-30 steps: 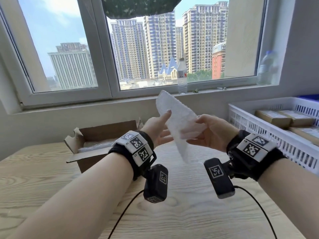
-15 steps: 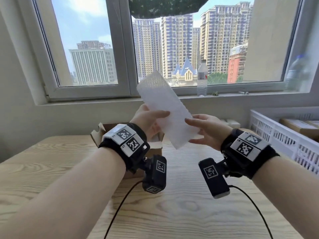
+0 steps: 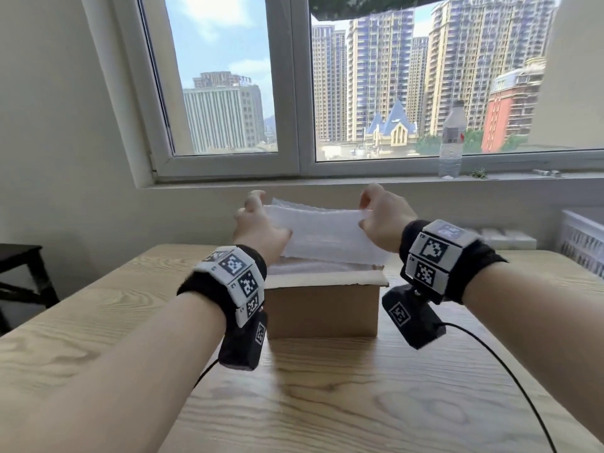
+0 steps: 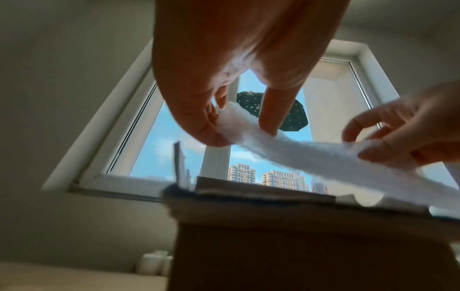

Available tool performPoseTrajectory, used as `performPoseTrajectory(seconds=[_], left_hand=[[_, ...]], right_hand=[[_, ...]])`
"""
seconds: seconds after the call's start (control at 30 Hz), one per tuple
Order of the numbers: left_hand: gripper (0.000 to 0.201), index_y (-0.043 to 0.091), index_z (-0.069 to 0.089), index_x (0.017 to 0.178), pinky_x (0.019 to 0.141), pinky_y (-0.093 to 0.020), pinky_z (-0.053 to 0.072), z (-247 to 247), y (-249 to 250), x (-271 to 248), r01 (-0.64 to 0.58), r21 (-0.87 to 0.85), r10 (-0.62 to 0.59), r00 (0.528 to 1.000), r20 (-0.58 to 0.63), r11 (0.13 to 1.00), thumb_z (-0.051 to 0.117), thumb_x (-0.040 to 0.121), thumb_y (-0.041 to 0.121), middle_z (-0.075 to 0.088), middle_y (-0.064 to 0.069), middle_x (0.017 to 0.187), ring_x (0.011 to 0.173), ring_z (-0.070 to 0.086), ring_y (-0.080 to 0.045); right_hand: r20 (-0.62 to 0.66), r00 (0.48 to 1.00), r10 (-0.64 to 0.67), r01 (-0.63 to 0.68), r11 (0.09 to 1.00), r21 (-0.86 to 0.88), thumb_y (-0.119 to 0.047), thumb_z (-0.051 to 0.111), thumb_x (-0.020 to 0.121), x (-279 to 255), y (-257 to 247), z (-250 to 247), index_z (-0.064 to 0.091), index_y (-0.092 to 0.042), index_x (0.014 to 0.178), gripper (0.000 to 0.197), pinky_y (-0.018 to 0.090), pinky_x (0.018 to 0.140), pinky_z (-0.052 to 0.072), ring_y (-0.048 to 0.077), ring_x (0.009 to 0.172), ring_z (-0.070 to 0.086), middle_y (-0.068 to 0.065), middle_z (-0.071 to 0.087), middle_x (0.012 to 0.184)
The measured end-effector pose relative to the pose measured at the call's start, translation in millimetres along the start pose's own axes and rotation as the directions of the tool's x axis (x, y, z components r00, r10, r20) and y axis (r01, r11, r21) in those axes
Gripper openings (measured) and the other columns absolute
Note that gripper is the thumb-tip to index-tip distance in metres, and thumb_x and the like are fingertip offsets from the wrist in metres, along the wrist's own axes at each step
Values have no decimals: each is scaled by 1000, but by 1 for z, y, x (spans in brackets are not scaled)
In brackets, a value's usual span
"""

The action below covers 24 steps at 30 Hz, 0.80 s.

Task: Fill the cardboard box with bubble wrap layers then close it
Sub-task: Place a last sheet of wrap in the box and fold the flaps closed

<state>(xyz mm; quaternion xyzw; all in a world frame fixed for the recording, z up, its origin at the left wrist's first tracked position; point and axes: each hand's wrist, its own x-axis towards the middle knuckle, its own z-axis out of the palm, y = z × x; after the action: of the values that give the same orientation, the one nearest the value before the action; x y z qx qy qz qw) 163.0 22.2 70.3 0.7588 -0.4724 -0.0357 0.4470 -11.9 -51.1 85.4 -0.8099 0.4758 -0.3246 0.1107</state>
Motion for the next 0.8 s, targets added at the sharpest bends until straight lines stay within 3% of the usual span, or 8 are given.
performPoseTrajectory(seconds=[0.07, 0.17, 0.23, 0.33, 0.43, 0.53, 0.67, 0.8], left_hand=[[51, 28, 35, 125, 84, -38, 54, 1, -8, 0, -46, 105, 44, 999, 25, 993, 61, 83, 20, 39, -12, 122, 94, 58, -31], [26, 22, 49, 112, 76, -28, 44, 1, -14, 0, -157, 367, 139, 987, 76, 917, 57, 88, 21, 40, -11, 119, 82, 52, -25], [18, 17, 57, 106, 81, -30, 45, 2, -16, 2, -203, 456, 168, 979, 118, 866, 57, 89, 21, 40, -10, 122, 88, 55, -25], [33, 10, 61, 113, 93, -38, 48, 9, -19, 7, -238, 600, 144, 969, 200, 764, 55, 91, 34, 39, -11, 127, 110, 53, -29], [43, 17, 61, 120, 101, -40, 38, 16, -19, 5, -298, 713, 156, 953, 259, 635, 42, 94, 46, 39, -7, 132, 125, 36, -28], [34, 27, 59, 123, 104, -42, 35, 23, -19, 0, -408, 710, 247, 913, 325, 574, 41, 95, 38, 46, -2, 131, 126, 34, -26], [24, 19, 60, 111, 92, -44, 41, 35, -14, -6, -489, 657, 186, 859, 477, 574, 42, 95, 17, 61, -2, 116, 114, 54, -25], [45, 12, 55, 120, 102, -41, 35, 39, -10, -10, -478, 567, 59, 797, 601, 671, 23, 101, 37, 58, -12, 126, 120, 51, -29]], right_hand=[[6, 999, -31, 32, 993, -113, -6, 53, 90, 3, -7, 11, 50, -10, 108, 19, 34, 83, 46, 26, 90, 52, 14, 51, 115], [105, 992, -62, 96, 931, -352, -5, 53, 89, 4, -13, 25, 57, -10, 110, 22, 40, 95, 46, 29, 106, 51, 12, 42, 121], [157, 984, -85, 150, 871, -467, -11, 53, 89, 3, -16, 28, 63, -11, 109, 23, 40, 99, 43, 28, 113, 45, 10, 43, 121], [284, 953, -103, 225, 870, -440, -24, 49, 92, -3, -22, 29, 67, -8, 106, 28, 39, 95, 47, 27, 110, 53, 9, 57, 117], [465, 884, -37, 269, 856, -442, -36, 43, 96, -11, -28, 36, 63, -9, 117, 39, 36, 99, 46, 26, 116, 56, 7, 63, 122], [521, 853, 30, 268, 831, -487, -32, 36, 99, -10, -26, 45, 57, -8, 126, 42, 35, 102, 44, 27, 122, 53, 8, 60, 129], [533, 843, 66, 272, 804, -529, -15, 41, 96, -4, -21, 51, 60, -8, 122, 33, 33, 100, 47, 26, 119, 56, 7, 61, 127], [548, 835, 54, 263, 835, -483, -26, 29, 100, -7, -13, 56, 56, -4, 123, 42, 33, 102, 42, 29, 121, 52, 13, 58, 130]])
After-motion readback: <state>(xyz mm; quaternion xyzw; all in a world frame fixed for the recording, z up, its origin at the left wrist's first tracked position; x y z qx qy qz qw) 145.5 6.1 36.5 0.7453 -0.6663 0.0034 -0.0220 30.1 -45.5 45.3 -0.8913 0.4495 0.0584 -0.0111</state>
